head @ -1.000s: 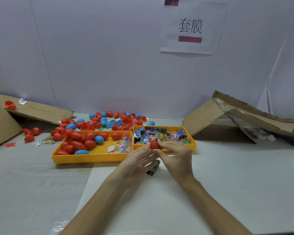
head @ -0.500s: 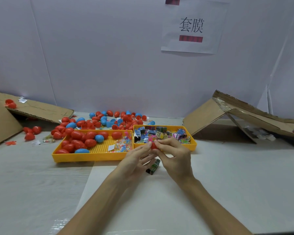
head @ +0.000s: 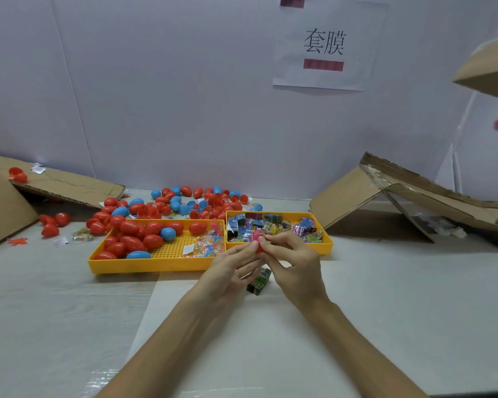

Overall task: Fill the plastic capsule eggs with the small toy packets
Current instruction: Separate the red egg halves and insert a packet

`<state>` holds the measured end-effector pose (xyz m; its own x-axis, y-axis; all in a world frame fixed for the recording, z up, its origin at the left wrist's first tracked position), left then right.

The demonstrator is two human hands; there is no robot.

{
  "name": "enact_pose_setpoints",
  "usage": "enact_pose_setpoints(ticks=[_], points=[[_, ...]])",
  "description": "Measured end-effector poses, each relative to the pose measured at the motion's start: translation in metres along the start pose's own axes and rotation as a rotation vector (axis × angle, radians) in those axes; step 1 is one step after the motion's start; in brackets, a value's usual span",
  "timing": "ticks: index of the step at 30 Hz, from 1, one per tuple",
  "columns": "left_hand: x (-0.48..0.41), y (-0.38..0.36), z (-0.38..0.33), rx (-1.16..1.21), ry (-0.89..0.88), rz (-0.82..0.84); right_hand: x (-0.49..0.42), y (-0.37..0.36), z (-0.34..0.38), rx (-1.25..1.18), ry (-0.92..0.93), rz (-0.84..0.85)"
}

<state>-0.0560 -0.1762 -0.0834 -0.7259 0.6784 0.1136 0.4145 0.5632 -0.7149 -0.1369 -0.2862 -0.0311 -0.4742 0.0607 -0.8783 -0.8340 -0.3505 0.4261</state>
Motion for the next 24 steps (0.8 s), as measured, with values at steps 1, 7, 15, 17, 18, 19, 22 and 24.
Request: enact_pose_setpoints(ticks=[1,7,15,17,18,19,22,24], points=[[0.000,0.000,0.000,-0.004,-0.004,0.001,0.000,0.000,0.000,-0.003,-0.007,-0.004],[0.001,-0.002,0.000,0.004,-0.016,-0.008,-0.004,0.002,0.001,-0.019,-0.028,0.001],[0.007,-0.012,-0.001,-0.042,-0.005,0.089,-0.004,0.005,-0.003,0.004,-0.119,-0.032],[0.008,-0.012,-0.001,-0.046,-0.007,0.090,-0.003,0.006,-0.003,0.011,-0.114,-0.045],[0.008,-0.012,-0.001,-0.050,-0.006,0.088,-0.003,0.006,-0.004,0.008,-0.113,-0.048],[0.008,-0.012,-0.001,-0.052,-0.003,0.087,-0.002,0.006,-0.005,0.007,-0.113,-0.048],[0.008,-0.014,0.000,-0.048,0.001,0.093,-0.002,0.005,-0.006,0.015,-0.110,-0.052],[0.009,-0.015,0.000,-0.037,0.000,0.101,-0.002,0.005,-0.006,0.015,-0.101,-0.062]])
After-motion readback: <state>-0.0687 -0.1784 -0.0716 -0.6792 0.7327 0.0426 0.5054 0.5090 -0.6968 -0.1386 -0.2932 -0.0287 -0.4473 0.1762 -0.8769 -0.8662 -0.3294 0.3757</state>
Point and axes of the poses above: each hand's wrist, its own x-axis away from the middle knuckle, its own y-axis out of the back of the hand, z = x × y, the point moved 6 cm from there along -x, towards the middle knuckle, and after that the axes turned 12 degrees about x, right-handed, at the moved point
